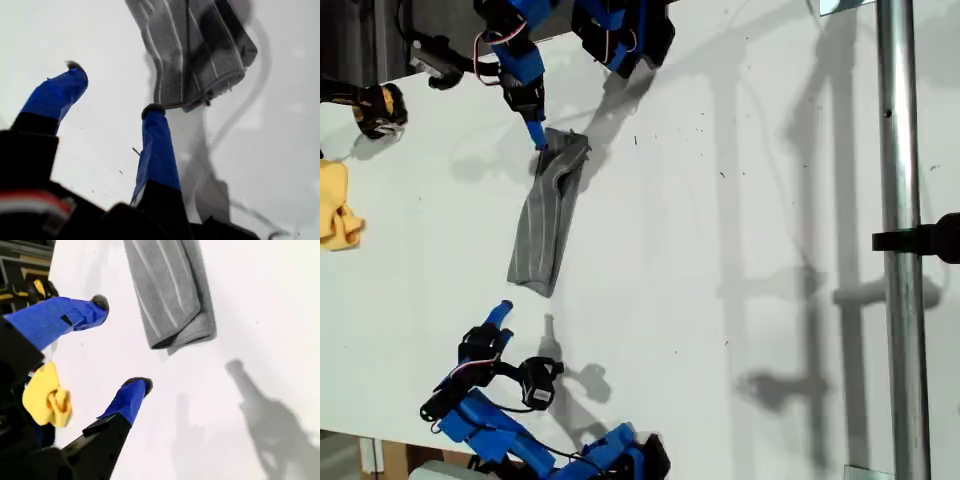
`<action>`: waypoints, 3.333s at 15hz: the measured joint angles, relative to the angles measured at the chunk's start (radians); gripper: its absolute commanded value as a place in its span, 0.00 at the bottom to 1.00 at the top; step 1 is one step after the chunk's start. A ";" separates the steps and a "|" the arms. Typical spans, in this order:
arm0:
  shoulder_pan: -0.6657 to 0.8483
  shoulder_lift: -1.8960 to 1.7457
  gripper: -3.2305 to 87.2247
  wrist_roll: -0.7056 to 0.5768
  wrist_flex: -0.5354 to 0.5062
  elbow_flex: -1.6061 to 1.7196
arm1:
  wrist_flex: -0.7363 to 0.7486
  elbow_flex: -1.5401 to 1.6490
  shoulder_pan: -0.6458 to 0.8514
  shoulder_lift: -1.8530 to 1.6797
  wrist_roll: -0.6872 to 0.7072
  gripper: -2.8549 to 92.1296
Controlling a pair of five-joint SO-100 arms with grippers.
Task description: Grasp corners of a towel and fold twice.
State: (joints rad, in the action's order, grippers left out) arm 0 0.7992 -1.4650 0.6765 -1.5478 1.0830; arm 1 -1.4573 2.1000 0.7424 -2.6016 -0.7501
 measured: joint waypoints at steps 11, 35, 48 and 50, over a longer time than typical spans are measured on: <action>-0.402 -1.911 0.15 0.284 0.376 1.724 | -0.025 0.522 -0.281 -0.638 -0.502 0.36; -0.422 -2.005 0.10 0.316 0.374 2.003 | 0.554 0.296 0.124 0.724 -0.281 0.38; -0.413 -2.005 0.10 0.316 0.374 2.005 | 0.276 -0.009 0.071 0.864 -0.288 0.37; -0.408 -2.005 0.10 0.316 0.374 2.005 | 0.138 -0.009 0.071 0.709 -0.288 0.39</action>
State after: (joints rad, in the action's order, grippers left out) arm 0 0.3912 -3.4699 0.9925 -1.1735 3.0879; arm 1 -1.3192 2.0908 0.8130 -1.8929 -1.0385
